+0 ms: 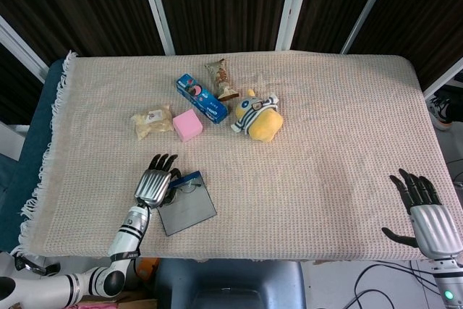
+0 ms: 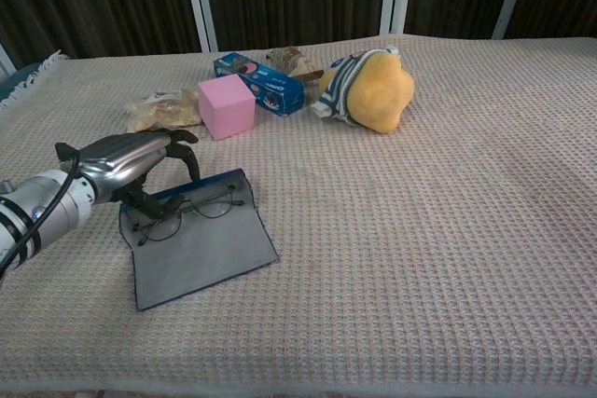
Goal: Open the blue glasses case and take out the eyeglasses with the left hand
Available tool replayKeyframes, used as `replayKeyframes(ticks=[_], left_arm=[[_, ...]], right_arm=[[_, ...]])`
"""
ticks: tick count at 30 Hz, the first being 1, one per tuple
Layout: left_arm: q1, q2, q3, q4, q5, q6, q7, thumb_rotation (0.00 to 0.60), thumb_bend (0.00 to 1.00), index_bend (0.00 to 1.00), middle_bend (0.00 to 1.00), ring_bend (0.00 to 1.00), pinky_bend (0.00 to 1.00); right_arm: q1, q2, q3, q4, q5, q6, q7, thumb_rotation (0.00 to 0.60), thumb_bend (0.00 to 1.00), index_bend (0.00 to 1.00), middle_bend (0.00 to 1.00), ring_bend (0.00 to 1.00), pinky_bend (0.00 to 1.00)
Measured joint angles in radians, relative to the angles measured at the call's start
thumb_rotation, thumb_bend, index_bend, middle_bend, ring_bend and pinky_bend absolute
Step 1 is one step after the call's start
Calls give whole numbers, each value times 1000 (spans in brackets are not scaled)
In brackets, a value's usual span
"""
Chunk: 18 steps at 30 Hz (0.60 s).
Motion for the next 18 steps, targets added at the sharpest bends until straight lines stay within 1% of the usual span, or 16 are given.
replayKeyframes(ticks=[8,18], left_arm=[[-1,3,3,-4,3,3,-7,600,433,415,68,0,49],[-4,4,3,-1,8,8,-26,600,433,452,71,0,48]], right_arm=[[1,-1,1,-2,2,-2,-3,600,186,0,0,0,0],[2,-2,1,-2,3,-4,-7,600,187,0,0,0,0]])
